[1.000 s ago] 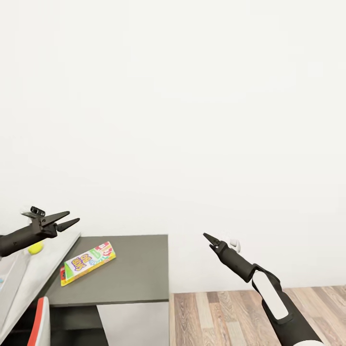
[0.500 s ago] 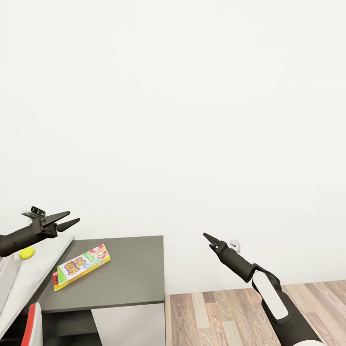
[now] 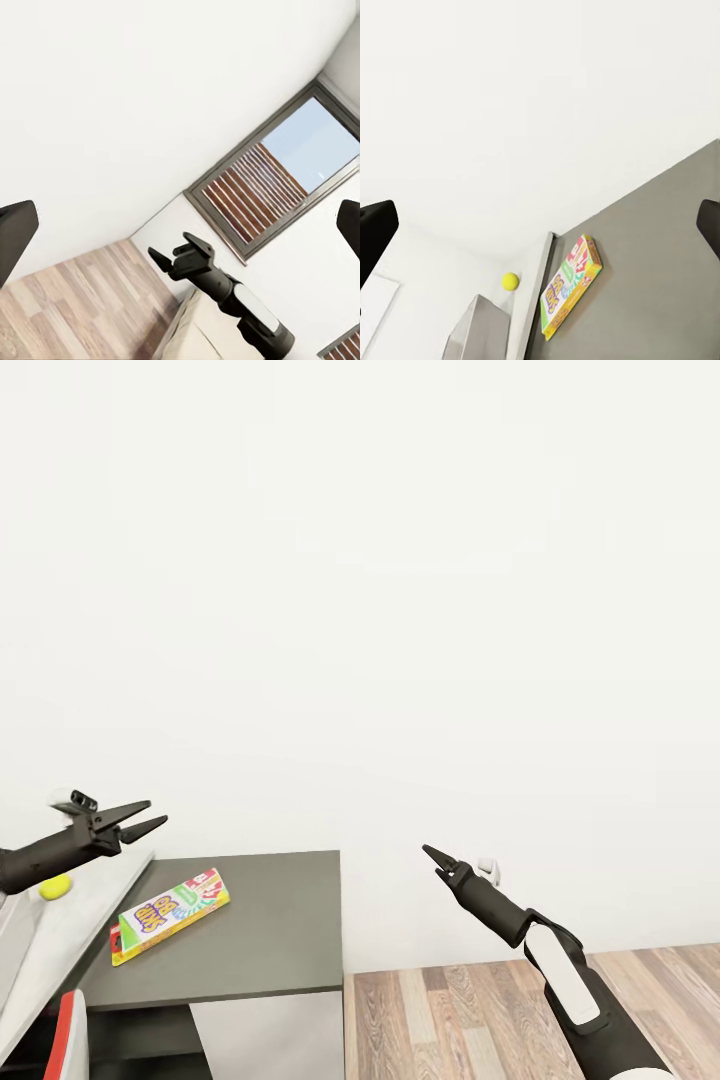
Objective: Put all the toys in the child's room - the three board games (two on the bed and one on the table), the two jigsaw puzzles on the table, and the tennis ball on the table - inside the toy box on the table in the child's room.
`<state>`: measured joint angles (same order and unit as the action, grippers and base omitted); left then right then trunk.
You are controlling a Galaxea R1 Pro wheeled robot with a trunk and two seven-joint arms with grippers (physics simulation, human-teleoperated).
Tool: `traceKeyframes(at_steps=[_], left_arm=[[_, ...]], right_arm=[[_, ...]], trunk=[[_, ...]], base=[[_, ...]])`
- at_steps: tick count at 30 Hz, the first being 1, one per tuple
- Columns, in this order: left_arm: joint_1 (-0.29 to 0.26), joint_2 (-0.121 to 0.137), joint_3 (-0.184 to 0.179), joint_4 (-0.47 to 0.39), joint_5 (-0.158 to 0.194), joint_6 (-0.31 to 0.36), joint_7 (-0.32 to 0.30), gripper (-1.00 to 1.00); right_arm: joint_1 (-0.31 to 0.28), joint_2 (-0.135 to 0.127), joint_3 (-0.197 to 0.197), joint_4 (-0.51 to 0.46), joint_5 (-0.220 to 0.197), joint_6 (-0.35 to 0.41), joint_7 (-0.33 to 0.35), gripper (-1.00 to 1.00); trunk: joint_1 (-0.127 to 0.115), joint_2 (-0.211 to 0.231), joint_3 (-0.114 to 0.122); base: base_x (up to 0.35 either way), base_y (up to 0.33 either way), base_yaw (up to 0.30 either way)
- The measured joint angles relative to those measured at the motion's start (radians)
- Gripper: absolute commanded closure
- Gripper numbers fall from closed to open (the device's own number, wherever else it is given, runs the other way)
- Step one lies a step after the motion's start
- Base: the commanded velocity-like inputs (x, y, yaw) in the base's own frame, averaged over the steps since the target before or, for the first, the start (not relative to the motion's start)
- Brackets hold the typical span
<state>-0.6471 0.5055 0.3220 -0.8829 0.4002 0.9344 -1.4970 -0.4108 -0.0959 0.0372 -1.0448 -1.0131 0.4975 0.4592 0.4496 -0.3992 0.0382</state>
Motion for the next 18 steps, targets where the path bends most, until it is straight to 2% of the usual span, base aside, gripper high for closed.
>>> traceKeyframes(at_steps=[10, 18], left_arm=[[0.0, -0.015, 0.01, 0.001, 0.001, -0.002, 0.03, -1.0], [0.0, -0.022, 0.01, 0.001, 0.0, -0.002, 0.048, -1.0]], right_arm=[[0.0, 0.0, 0.0, 0.0, 0.0, 0.0, 0.0, -1.0], [0.0, 0.0, 0.0, 0.0, 0.0, 0.0, 0.0, -1.0]], trunk=[[0.0, 0.0, 0.0], [0.0, 0.0, 0.0]], base=[[0.01, 0.0, 0.0], [0.247, 0.0, 0.0]])
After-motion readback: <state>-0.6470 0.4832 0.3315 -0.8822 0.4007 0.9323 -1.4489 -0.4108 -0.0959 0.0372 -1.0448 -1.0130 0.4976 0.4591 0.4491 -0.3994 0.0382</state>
